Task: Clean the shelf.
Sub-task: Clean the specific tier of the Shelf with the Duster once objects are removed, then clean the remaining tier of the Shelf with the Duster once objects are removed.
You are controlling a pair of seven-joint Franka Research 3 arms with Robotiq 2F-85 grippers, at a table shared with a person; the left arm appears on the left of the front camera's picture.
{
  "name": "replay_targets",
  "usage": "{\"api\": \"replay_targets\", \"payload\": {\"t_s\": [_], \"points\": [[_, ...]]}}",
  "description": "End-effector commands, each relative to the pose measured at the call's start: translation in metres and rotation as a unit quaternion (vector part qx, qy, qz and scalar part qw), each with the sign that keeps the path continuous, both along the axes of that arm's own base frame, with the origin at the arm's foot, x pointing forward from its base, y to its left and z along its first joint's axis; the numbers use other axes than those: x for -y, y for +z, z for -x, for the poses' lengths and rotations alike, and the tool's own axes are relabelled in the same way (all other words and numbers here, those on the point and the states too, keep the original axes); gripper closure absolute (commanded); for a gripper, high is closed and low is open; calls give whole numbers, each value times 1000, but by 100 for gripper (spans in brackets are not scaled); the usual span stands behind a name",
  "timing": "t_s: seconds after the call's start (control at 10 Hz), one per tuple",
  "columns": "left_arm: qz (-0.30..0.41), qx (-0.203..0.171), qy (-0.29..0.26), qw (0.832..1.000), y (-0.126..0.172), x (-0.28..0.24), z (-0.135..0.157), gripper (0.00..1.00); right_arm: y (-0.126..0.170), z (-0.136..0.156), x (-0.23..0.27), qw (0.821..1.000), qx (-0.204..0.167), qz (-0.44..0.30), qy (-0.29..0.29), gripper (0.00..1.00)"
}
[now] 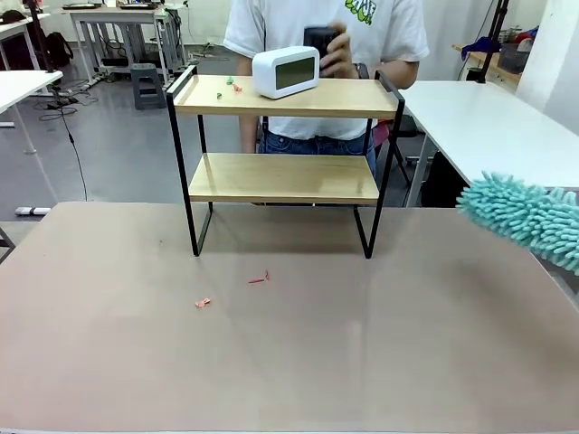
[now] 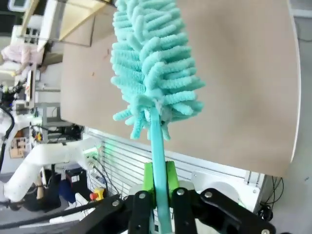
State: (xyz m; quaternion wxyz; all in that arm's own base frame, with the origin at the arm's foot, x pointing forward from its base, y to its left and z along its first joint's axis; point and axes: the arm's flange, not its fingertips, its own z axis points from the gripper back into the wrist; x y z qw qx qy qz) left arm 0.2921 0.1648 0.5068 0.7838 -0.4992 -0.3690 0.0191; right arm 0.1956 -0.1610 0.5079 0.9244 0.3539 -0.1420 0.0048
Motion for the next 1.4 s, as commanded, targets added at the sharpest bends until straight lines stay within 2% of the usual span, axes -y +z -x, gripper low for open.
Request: {"api": "replay_targets", "payload": {"t_s": [0.0, 1.3], "points": [[6, 15, 0, 1000, 0, 4, 0, 0, 14, 4, 5, 1000, 9, -5, 29, 100], [6, 15, 0, 1000, 0, 4, 0, 0, 14, 4, 5, 1000, 9, -5, 29, 100]]}}
